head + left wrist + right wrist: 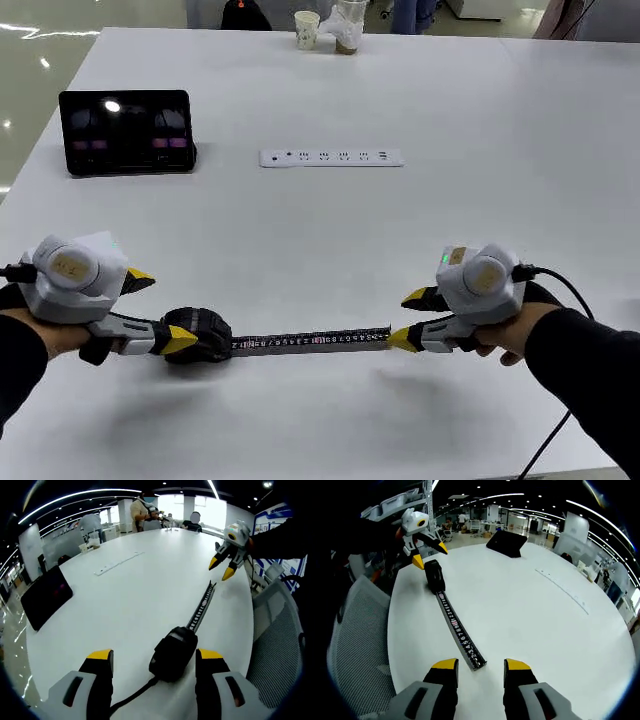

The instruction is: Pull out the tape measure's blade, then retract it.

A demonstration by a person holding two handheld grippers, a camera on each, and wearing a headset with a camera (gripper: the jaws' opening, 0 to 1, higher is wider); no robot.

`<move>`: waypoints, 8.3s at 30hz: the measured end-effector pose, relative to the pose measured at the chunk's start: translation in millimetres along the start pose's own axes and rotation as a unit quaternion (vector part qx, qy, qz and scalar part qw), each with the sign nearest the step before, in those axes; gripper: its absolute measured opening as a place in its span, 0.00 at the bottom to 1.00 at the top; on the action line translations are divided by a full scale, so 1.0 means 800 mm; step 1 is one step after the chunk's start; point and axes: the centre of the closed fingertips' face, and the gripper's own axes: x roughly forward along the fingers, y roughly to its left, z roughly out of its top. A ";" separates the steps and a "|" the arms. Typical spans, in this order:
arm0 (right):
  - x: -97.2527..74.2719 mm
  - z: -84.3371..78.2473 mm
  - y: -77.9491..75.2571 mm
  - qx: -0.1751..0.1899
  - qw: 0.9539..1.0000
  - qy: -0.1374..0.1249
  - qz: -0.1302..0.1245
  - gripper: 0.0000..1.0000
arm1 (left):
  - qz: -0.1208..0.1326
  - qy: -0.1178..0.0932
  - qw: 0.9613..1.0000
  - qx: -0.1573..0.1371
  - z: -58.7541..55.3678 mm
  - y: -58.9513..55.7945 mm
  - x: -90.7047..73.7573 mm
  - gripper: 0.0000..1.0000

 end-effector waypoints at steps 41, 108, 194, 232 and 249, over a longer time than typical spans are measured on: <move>-0.106 -0.123 0.013 0.075 0.993 -0.031 -0.082 0.89 | 0.056 -0.065 0.992 -0.089 -0.084 -0.008 -0.083 0.99; -0.109 -0.097 -0.029 0.022 0.998 0.005 -0.054 0.99 | 0.042 -0.054 0.990 -0.122 -0.016 -0.076 -0.013 0.99; 0.052 -0.033 0.008 -0.203 0.964 0.118 0.123 0.21 | 0.258 -0.172 0.928 -0.206 0.019 -0.036 0.041 0.99; 0.058 -0.034 0.012 -0.198 0.961 0.147 0.124 0.11 | 0.282 -0.148 0.910 -0.266 -0.009 -0.016 0.042 0.70; 0.059 -0.034 0.011 -0.201 0.959 0.152 0.129 0.11 | 0.275 -0.122 0.911 -0.281 -0.018 -0.013 0.043 0.60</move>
